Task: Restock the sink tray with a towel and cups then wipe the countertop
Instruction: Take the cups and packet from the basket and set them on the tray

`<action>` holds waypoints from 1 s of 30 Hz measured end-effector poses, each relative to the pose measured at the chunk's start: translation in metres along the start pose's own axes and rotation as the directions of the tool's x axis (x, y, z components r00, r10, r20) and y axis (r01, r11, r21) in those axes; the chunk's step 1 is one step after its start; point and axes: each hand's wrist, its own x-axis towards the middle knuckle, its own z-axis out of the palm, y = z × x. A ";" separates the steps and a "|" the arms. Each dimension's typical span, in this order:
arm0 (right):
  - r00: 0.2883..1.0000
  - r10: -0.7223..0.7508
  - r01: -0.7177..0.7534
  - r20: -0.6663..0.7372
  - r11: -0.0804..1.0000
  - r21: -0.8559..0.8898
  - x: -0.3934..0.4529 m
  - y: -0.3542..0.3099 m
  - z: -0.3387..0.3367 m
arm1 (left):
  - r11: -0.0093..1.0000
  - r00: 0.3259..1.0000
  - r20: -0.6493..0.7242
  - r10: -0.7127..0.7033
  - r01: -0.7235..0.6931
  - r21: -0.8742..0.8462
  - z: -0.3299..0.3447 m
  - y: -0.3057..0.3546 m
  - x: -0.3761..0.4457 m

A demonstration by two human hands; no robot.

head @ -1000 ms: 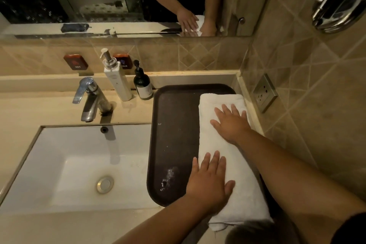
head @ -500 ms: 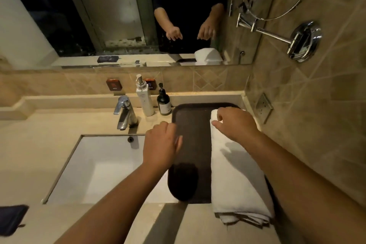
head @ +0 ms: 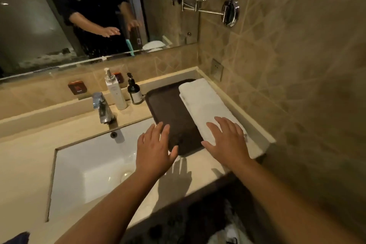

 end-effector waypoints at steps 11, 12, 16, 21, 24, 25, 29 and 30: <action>0.939 0.343 -0.343 -0.033 0.939 -0.004 -0.190 0.035 -0.049 | 0.899 0.901 0.044 0.431 -0.426 -0.099 -0.019 0.097 -0.088; 0.924 0.381 -0.381 -0.035 0.925 -0.001 -0.210 0.039 -0.054 | 0.881 0.884 0.042 0.466 -0.459 -0.113 -0.020 0.110 -0.099; 0.858 0.507 -0.509 -0.082 0.860 -0.013 -0.303 0.059 -0.072 | 0.790 0.794 0.045 0.606 -0.594 -0.152 -0.025 0.169 -0.155; 0.763 0.638 -0.646 -0.102 0.760 -0.076 -0.439 0.076 -0.096 | 0.661 0.668 0.040 0.744 -0.724 -0.199 -0.036 0.243 -0.247; 0.713 0.690 -0.701 -0.123 0.707 -0.096 -0.525 0.075 -0.109 | 0.574 0.585 0.026 0.810 -0.784 -0.238 -0.045 0.282 -0.314; 0.693 0.708 -0.721 -0.134 0.687 -0.096 -0.553 0.074 -0.113 | 0.548 0.560 0.029 0.828 -0.796 -0.256 -0.048 0.293 -0.336; 0.584 0.800 -0.812 -0.139 0.571 -0.123 -0.658 0.063 -0.131 | 0.419 0.433 0.032 0.901 -0.847 -0.328 -0.056 0.335 -0.423; 0.560 0.815 -0.828 -0.149 0.544 -0.135 -0.681 0.061 -0.136 | 0.384 0.401 0.023 0.916 -0.856 -0.346 -0.058 0.346 -0.441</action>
